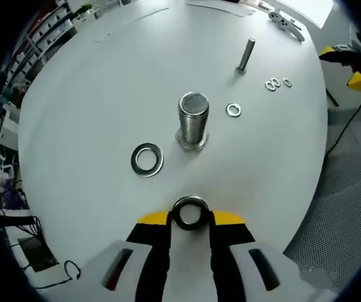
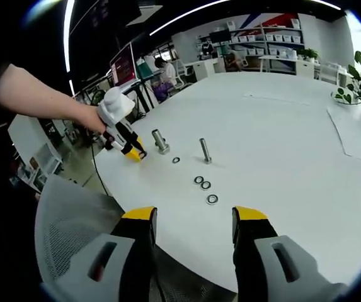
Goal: Place the washer onto the threaded stud by aligning its center hole with the stud, sliding it down to the base, and recovering from edge contact or off-axis alignment until the washer reaches the visible bottom stop.
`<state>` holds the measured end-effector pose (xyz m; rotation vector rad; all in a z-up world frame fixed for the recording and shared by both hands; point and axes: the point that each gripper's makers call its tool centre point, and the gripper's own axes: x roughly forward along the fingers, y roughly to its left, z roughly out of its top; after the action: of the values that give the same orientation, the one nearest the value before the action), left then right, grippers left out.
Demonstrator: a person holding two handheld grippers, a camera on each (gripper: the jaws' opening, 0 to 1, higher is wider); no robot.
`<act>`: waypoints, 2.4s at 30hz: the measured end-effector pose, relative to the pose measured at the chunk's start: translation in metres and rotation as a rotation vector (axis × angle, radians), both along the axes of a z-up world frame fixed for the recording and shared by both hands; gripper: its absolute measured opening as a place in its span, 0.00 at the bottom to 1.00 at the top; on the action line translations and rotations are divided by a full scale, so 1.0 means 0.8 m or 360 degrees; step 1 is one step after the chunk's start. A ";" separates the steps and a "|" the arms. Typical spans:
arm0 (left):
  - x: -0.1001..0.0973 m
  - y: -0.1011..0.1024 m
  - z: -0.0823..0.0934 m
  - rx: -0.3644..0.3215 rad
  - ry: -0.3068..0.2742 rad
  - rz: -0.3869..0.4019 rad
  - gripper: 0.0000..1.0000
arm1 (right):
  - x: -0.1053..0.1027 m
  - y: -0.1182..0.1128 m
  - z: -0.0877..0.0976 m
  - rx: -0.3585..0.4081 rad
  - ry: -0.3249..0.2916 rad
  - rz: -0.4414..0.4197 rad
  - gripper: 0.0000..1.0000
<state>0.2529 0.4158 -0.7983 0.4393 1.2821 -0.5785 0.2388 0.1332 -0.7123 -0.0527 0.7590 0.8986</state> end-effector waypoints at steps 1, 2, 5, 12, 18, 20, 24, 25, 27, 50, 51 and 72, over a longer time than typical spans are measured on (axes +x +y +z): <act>-0.001 -0.001 0.000 0.0000 -0.0001 -0.0007 0.21 | 0.000 -0.001 0.001 0.0004 0.0000 -0.0007 0.50; -0.001 -0.001 0.001 -0.0002 -0.0002 -0.0014 0.21 | 0.000 -0.001 0.000 0.0005 0.0001 -0.0009 0.50; -0.002 -0.001 0.000 -0.0003 -0.0008 -0.0014 0.21 | -0.002 -0.001 -0.003 -0.0004 0.0008 -0.0001 0.50; -0.002 -0.001 0.000 0.0037 -0.0004 0.0006 0.20 | -0.004 -0.003 -0.006 -0.0008 0.0016 0.0001 0.49; -0.004 0.001 0.002 0.0011 -0.0040 0.0038 0.19 | -0.002 -0.003 -0.003 -0.0002 0.0010 -0.0004 0.49; -0.003 0.001 0.001 0.0010 -0.0036 0.0033 0.19 | -0.001 -0.005 -0.003 -0.0003 0.0009 -0.0008 0.49; -0.005 -0.006 0.001 0.0013 -0.0036 0.0002 0.19 | 0.001 -0.007 -0.003 0.0000 0.0008 -0.0020 0.49; -0.006 -0.008 0.002 0.0010 -0.0036 -0.0009 0.19 | 0.001 -0.007 -0.003 -0.0002 0.0008 -0.0021 0.49; -0.005 -0.011 0.002 0.0008 -0.0042 -0.0024 0.19 | 0.000 -0.008 -0.004 -0.0004 0.0010 -0.0023 0.49; 0.044 -0.030 0.085 -0.0040 -0.0233 -0.0150 0.19 | 0.002 -0.007 -0.003 -0.0005 0.0006 -0.0013 0.49; 0.047 -0.033 0.088 -0.0044 -0.0235 -0.0155 0.19 | 0.002 -0.007 -0.004 -0.0004 0.0006 -0.0013 0.49; 0.067 -0.066 0.083 -0.0004 -0.0193 -0.0303 0.19 | -0.001 -0.005 -0.004 0.0008 0.0015 -0.0017 0.49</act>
<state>0.3061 0.3628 -0.7317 0.5897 1.1304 -0.7027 0.2378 0.1289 -0.7158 -0.0401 0.7654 0.8913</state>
